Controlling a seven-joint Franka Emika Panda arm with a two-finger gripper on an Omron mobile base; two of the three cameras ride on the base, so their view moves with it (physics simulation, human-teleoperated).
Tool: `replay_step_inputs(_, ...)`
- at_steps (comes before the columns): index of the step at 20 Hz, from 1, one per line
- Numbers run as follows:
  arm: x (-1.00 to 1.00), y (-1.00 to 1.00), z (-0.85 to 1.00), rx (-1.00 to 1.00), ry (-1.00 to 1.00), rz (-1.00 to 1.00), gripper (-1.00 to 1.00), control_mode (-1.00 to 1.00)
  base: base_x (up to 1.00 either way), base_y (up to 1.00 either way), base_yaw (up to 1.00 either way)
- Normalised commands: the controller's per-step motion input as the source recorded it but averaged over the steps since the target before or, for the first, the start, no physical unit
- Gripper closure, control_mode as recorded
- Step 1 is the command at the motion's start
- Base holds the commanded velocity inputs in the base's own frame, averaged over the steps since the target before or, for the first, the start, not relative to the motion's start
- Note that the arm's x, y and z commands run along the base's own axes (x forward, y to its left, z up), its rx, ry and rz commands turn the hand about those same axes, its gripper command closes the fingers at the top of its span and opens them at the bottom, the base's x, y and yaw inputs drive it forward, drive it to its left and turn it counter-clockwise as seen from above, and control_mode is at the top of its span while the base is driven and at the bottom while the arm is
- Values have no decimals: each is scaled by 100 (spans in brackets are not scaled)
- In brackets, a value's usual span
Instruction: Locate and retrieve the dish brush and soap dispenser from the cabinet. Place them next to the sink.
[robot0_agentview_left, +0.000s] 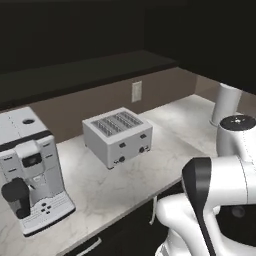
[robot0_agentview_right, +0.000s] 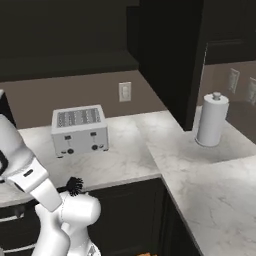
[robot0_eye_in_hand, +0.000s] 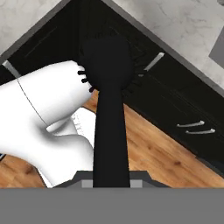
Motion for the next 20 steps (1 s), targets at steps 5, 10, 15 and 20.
replay_step_inputs(5,0,0,0,0,0,0,100,100,0,-9,-45)
replay_step_inputs(10,0,0,0,0,0,0,100,100,0,-12,-43)
replay_step_inputs(15,0,0,0,0,0,0,100,100,-2,-18,-39)
replay_step_inputs(20,0,0,0,0,0,0,100,100,-3,-38,-34)
